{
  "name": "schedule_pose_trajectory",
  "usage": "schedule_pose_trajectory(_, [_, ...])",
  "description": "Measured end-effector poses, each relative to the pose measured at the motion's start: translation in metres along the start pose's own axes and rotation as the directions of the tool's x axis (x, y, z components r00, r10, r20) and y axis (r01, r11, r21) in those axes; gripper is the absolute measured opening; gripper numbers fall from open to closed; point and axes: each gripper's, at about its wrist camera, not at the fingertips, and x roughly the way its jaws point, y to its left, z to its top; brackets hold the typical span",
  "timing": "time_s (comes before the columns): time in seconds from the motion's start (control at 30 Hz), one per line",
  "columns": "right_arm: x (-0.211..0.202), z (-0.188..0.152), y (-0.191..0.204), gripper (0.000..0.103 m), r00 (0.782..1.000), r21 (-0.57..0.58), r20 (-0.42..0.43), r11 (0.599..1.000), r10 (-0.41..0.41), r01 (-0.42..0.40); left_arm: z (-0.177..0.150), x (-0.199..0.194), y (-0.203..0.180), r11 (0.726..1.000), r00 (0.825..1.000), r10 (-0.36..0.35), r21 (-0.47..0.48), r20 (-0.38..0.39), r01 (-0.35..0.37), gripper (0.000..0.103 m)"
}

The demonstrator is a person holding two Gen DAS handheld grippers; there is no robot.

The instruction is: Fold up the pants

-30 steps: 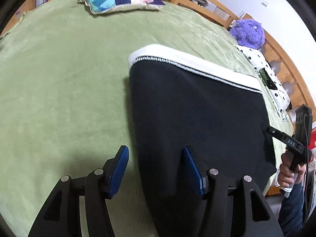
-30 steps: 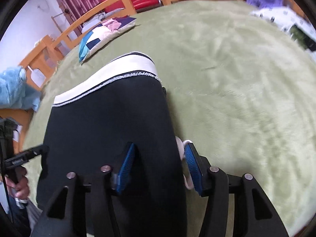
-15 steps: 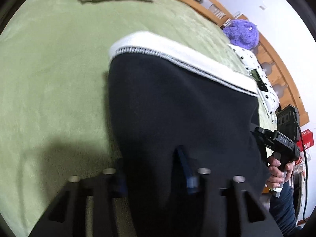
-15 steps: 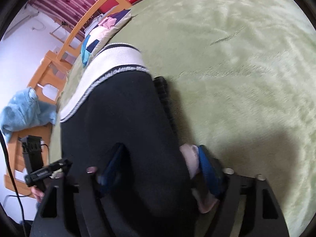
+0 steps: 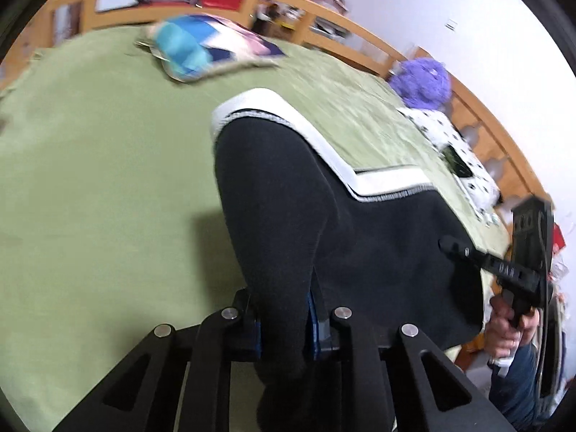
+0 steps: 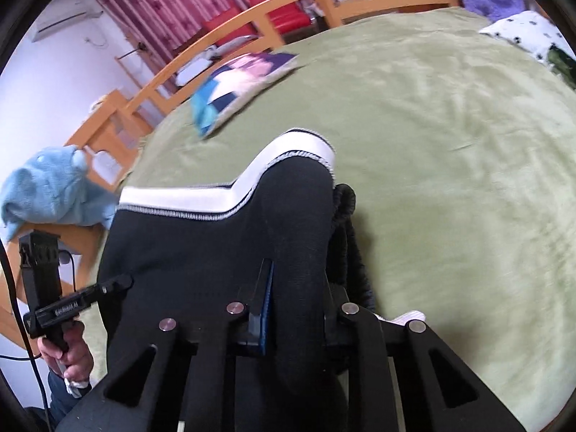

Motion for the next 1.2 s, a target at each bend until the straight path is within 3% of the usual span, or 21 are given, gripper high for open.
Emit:
schedule_pose_trajectory(0.2, [0.058, -0.022, 0.073, 0.018, 0.986, 0.02, -0.044, 0.987, 0.16, -0.159, 0.005, -0.042, 0.076, 0.991, 0.991, 0.131, -0.042, -0.006, -0.131, 0.018])
schedule_pose_trajectory(0.33, [0.092, -0.028, 0.106, 0.019, 0.983, -0.01, -0.082, 0.986, 0.167, -0.168, 0.0, -0.021, 0.129, 0.985, 0.992, 0.11, -0.127, -0.059, -0.117, 0.019])
schedule_pose_trajectory(0.43, [0.109, -0.019, 0.1, 0.022, 0.989, -0.015, -0.08, 0.992, 0.127, -0.128, -0.008, 0.003, 0.147, 0.983, 0.988, 0.115, -0.134, -0.107, -0.129, 0.028])
schedule_pose_trajectory(0.5, [0.118, -0.014, 0.091, 0.027, 0.988, 0.004, -0.092, 0.992, 0.125, -0.125, -0.011, 0.016, 0.147, 0.975, 0.976, 0.171, -0.116, -0.136, -0.187, 0.039])
schedule_pose_trajectory(0.57, [0.129, -0.013, 0.094, 0.044, 0.99, -0.05, -0.13, 0.997, 0.044, -0.051, -0.015, 0.016, 0.145, 0.97, 0.97, 0.204, -0.105, -0.131, -0.218, 0.041])
schedule_pose_trajectory(0.63, [0.122, -0.014, 0.1, 0.045, 0.993, -0.106, -0.114, 0.994, -0.003, -0.009, -0.021, 0.005, 0.14, 0.963, 0.963, 0.243, -0.088, -0.112, -0.253, 0.041])
schedule_pose_trajectory(0.7, [0.099, -0.016, 0.103, 0.042, 0.996, -0.121, -0.062, 0.991, -0.057, 0.049, -0.029, -0.012, 0.133, 0.956, 0.958, 0.273, -0.083, -0.085, -0.28, 0.041])
schedule_pose_trajectory(0.8, [0.058, -0.028, 0.11, 0.04, 0.999, -0.124, 0.009, 0.992, -0.037, 0.038, -0.049, -0.04, 0.122, 0.964, 0.968, 0.243, -0.095, -0.054, -0.247, 0.044])
schedule_pose_trajectory(0.9, [0.038, -0.051, 0.12, 0.036, 0.999, -0.178, 0.028, 0.984, -0.026, 0.031, -0.075, -0.055, 0.111, 0.965, 0.968, 0.248, -0.082, -0.035, -0.25, 0.048])
schedule_pose_trajectory(0.97, [0.036, -0.07, 0.121, 0.027, 1.0, -0.194, 0.008, 0.981, -0.002, 0.003, -0.099, -0.055, 0.104, 0.955, 0.957, 0.285, -0.072, -0.051, -0.288, 0.048])
schedule_pose_trajectory(1.07, [0.05, -0.102, 0.116, 0.024, 0.998, -0.216, -0.057, 0.976, -0.037, 0.024, -0.135, -0.043, 0.107, 0.956, 0.957, 0.272, -0.085, -0.099, -0.281, 0.049])
schedule_pose_trajectory(1.2, [0.079, -0.127, 0.11, 0.02, 0.98, -0.247, -0.138, 0.964, -0.14, 0.103, -0.137, -0.044, 0.109, 0.96, 0.959, 0.255, -0.089, -0.12, -0.266, 0.048])
